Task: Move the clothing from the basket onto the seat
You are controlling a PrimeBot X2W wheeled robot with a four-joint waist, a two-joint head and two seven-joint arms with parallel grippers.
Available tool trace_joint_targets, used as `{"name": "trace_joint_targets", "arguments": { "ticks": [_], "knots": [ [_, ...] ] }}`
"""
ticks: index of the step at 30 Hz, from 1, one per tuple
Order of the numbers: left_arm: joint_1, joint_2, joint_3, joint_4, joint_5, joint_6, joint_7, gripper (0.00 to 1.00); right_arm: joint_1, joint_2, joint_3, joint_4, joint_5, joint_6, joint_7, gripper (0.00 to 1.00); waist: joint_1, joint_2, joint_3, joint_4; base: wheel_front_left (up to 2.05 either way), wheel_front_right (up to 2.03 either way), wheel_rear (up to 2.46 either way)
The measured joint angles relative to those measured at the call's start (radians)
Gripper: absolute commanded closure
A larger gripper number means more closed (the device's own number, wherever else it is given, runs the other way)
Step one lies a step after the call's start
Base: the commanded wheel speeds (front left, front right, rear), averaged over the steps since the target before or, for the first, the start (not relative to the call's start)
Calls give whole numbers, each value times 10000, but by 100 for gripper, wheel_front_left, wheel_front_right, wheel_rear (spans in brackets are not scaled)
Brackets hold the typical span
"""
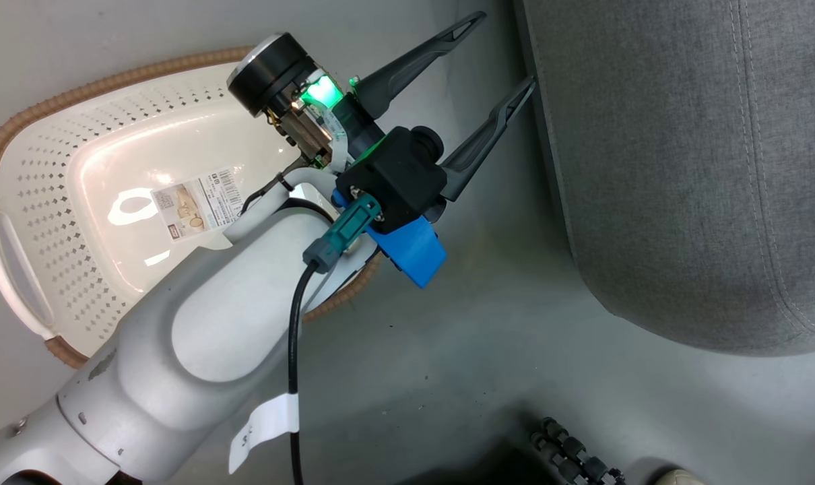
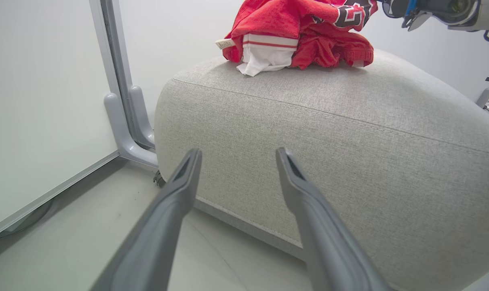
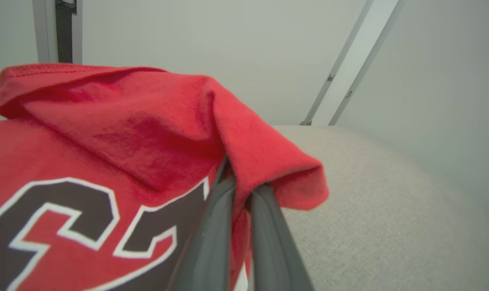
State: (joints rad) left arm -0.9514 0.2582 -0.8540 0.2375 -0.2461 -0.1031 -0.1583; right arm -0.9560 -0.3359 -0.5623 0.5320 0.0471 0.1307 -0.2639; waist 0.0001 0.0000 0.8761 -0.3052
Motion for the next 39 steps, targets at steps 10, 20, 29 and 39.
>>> {"name": "trace_joint_targets", "arguments": {
  "ticks": [10, 20, 29, 39],
  "knots": [
    [107, 69, 2, 136, -167, 146, -232, 0, 805, 685, -282, -270, 188, 0, 0, 0, 0, 0, -463, 26, 0, 0, 0],
    [843, -224, 405, 759, -723, 464, -915, 0, 2987, 1034, -38, -2034, 458, 0, 0, 0, -1, 0, -2091, 62, 0, 0, 0],
    [1976, -332, 2036, 366, -1035, 974, -1034, 0, 4062, 1557, 2504, -4063, 502, 0, 0, 0, -1, 0, -3801, 271, 0, 0, 0],
    [3619, -439, 4353, -59, -483, 1216, -1034, 0, 4520, 2075, 4408, -4428, 481, 2, 0, 0, -2, 0, -5137, 1233, 0, 0, 0]
  ]
}}
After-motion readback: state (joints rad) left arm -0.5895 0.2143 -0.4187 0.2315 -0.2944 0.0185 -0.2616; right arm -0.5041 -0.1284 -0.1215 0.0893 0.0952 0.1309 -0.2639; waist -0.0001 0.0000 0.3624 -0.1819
